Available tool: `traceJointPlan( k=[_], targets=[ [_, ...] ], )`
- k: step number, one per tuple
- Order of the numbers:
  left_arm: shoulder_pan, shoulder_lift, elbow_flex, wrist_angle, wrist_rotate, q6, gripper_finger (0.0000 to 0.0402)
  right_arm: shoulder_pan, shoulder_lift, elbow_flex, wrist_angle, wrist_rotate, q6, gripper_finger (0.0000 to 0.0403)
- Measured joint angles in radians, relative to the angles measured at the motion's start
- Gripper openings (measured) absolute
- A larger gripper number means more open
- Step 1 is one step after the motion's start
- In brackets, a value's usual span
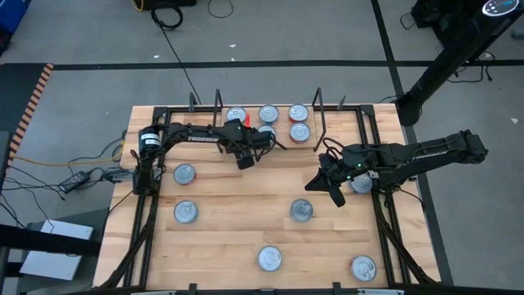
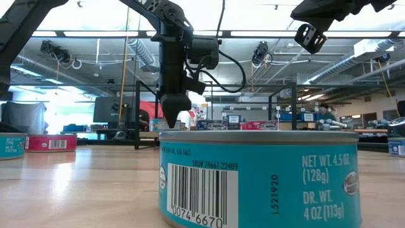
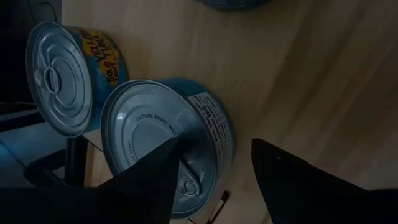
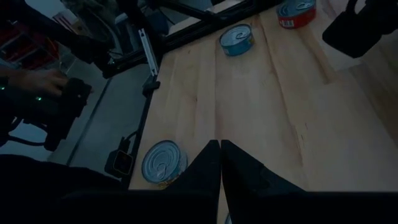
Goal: Stack canned seafood by type on shelf
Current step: Put the top middle light blue tuna can on the shelf aligned with the other light blue tuna can, then move the middle right blue tuna can to the center of the table
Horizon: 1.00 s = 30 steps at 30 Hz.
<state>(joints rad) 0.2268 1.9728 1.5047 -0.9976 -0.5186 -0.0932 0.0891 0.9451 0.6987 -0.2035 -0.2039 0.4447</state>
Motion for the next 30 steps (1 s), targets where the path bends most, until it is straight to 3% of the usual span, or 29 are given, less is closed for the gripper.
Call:
traceJointPlan(
  k=[6,13,17,20,30],
  targets=[
    [0.003,0.001,0.012,-0.015,-0.003,0.01,0.0204,0.0,0.0,0.0,0.0,0.0,0.0,0.0025],
    [-0.022,-0.002,0.114,-0.057,-0.007,0.009,0.0204,0.0,-0.001,0.0,0.0,0.012,-0.02,0.0025],
    [-0.061,-0.031,0.141,-0.012,0.003,-0.013,0.0204,0.0,-0.006,0.0,0.006,0.031,-0.023,0.0025],
    [-0.106,-0.055,0.13,0.111,0.025,-0.063,0.0197,0.0,-0.007,0.0,0.01,0.031,-0.044,0.0025],
    [-0.23,-0.087,0.043,0.432,0.179,-0.051,0.0087,0.0,-0.008,0.0,0.031,0.02,-0.013,0.0025]
  ],
)
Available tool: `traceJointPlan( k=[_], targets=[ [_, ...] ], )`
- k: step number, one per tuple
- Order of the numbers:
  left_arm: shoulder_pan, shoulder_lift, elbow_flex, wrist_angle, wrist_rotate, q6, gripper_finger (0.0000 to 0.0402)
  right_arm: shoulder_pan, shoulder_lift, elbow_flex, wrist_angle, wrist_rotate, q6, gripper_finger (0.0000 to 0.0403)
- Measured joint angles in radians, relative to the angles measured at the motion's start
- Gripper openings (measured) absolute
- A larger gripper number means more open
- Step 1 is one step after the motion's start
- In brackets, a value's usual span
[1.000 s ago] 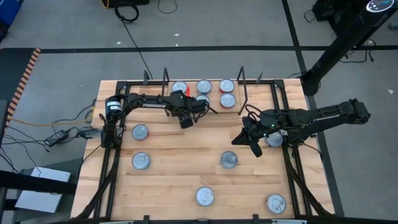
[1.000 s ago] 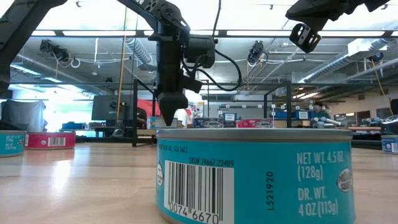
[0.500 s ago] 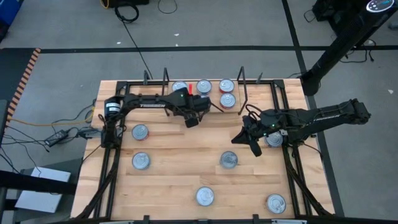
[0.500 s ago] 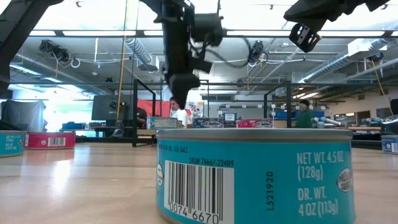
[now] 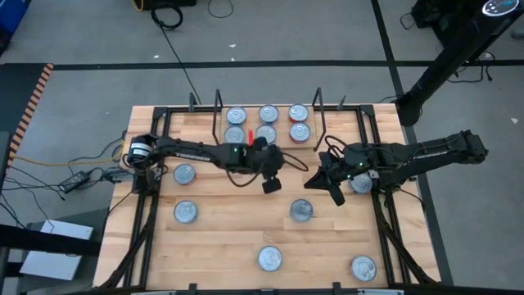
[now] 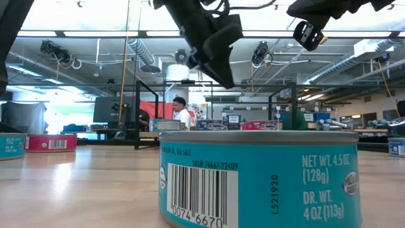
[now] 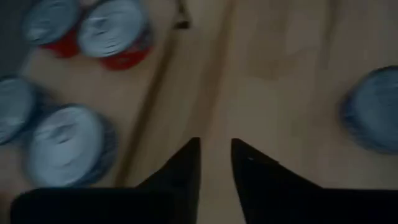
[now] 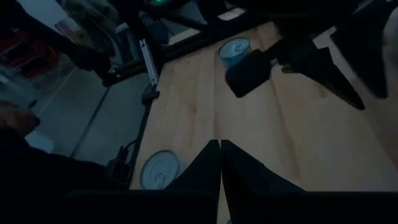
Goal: Stack canned seafood by type on shelf
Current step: Move the middle right blue tuna can to the center of the table
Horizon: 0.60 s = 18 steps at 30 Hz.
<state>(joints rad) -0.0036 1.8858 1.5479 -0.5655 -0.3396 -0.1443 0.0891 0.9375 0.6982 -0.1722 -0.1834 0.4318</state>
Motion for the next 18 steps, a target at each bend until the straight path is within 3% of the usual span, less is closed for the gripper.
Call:
traceJointPlan(
  k=[5,10,15,18],
  targets=[
    [-0.02,-0.011,-0.079,0.146,0.095,-0.033,0.0016,0.001,0.0,0.0,-0.038,-0.062,0.008,0.0021],
    [-0.024,-0.114,-0.269,0.415,0.189,-0.103,0.0006,0.006,0.0,0.0,-0.122,-0.065,0.083,0.0006],
    [-0.023,-0.24,-0.444,0.597,0.253,-0.099,0.0003,0.045,0.0,0.0,-0.268,0.09,0.236,0.0007],
    [-0.022,-0.336,-0.534,0.655,0.264,-0.099,0.0002,0.065,0.001,0.0,-0.4,0.163,0.435,0.0005]
  ],
)
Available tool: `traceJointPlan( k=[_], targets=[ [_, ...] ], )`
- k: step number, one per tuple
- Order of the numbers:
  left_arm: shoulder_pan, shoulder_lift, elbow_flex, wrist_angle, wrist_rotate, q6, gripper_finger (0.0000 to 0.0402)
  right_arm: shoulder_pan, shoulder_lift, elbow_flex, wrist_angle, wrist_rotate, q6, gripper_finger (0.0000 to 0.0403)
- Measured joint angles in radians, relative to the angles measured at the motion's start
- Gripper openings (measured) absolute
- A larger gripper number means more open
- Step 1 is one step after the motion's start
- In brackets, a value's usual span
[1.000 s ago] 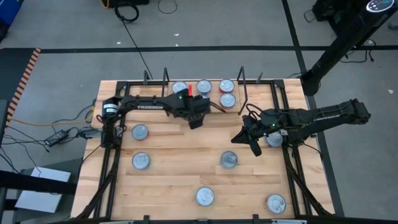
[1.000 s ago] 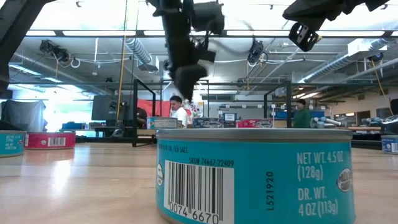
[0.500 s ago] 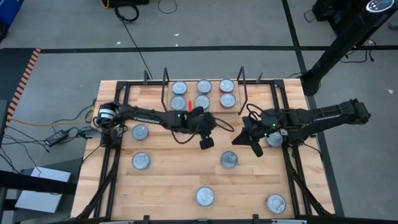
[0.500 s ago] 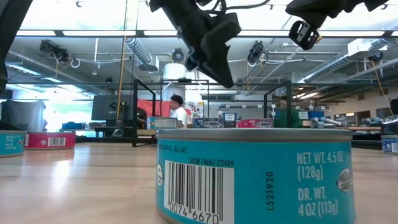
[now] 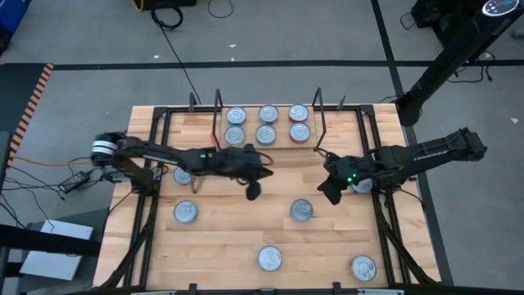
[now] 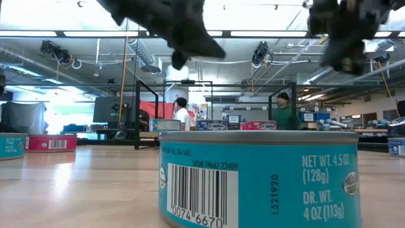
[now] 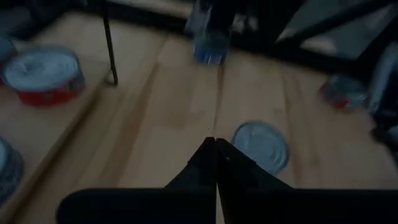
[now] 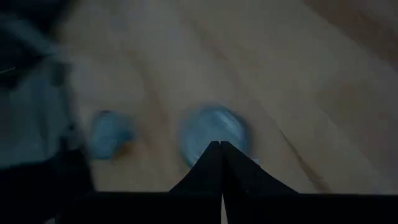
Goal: Stack canned seafood by type on shelf
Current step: Move the middle right blue tuna can to the center of the table
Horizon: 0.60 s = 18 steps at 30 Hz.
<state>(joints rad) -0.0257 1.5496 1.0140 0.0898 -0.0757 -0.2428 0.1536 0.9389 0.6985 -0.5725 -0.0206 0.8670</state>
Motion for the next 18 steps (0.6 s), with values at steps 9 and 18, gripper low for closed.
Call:
traceJointPlan(
  k=[9,18],
  targets=[
    [0.007,-0.241,-0.197,0.192,0.0,0.001,0.0001,0.001,0.02,0.004,-0.533,0.089,0.593,0.0006],
    [0.019,-0.271,-0.23,0.182,-0.031,0.023,0.0001,-0.054,0.112,0.002,-0.62,0.174,0.736,0.0005]
  ],
)
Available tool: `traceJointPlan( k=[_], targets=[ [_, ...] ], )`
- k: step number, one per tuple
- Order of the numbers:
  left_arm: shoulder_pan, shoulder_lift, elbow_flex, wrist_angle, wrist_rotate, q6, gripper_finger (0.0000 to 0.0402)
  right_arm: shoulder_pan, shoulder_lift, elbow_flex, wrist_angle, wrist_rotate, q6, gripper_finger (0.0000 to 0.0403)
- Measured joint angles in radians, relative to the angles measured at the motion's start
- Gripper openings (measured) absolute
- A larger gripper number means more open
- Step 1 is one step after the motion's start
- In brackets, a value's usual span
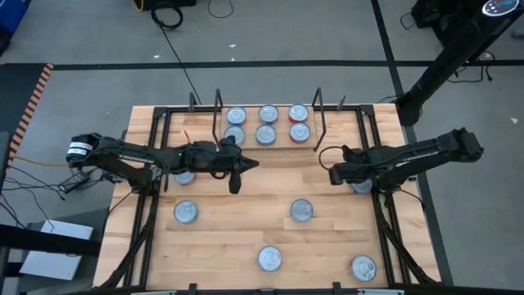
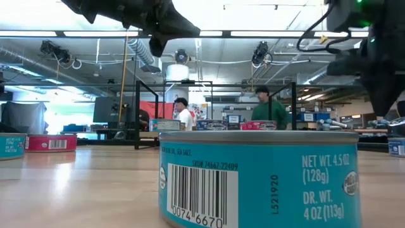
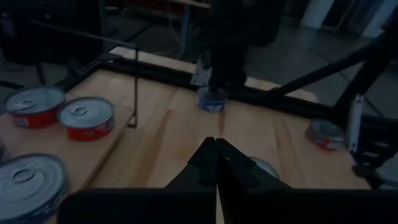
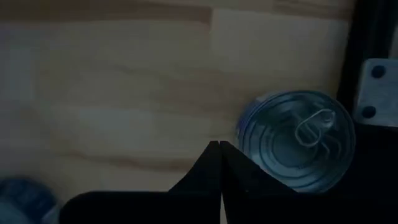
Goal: Stack canned seafood by type on shelf
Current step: Move the middle right blue tuna can to the center of the table
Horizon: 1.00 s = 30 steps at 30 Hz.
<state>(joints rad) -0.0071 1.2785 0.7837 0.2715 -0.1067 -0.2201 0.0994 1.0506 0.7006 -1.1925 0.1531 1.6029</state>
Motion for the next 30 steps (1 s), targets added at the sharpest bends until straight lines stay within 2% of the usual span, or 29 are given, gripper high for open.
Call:
traceJointPlan(
  k=[10,15,21,27,30],
  targets=[
    [0.001,0.0,0.0,0.016,-0.012,-0.043,0.0002,-0.012,0.332,0.0,-0.004,0.014,0.045,0.0005],
    [0.001,0.0,0.0,0.014,-0.012,-0.045,0.0003,0.012,0.434,0.006,-0.011,0.033,0.056,0.0005],
    [0.001,0.0,0.001,-0.002,-0.013,-0.045,0.0003,0.019,0.448,0.01,-0.031,0.028,0.097,0.0005],
    [0.001,0.0,0.001,-0.007,-0.017,-0.046,0.0003,0.032,0.42,0.045,-0.143,0.002,0.102,0.0004],
    [0.001,0.0,0.001,-0.007,-0.027,-0.046,0.0003,0.032,0.421,0.033,-0.124,-0.013,0.099,0.0004]
  ],
)
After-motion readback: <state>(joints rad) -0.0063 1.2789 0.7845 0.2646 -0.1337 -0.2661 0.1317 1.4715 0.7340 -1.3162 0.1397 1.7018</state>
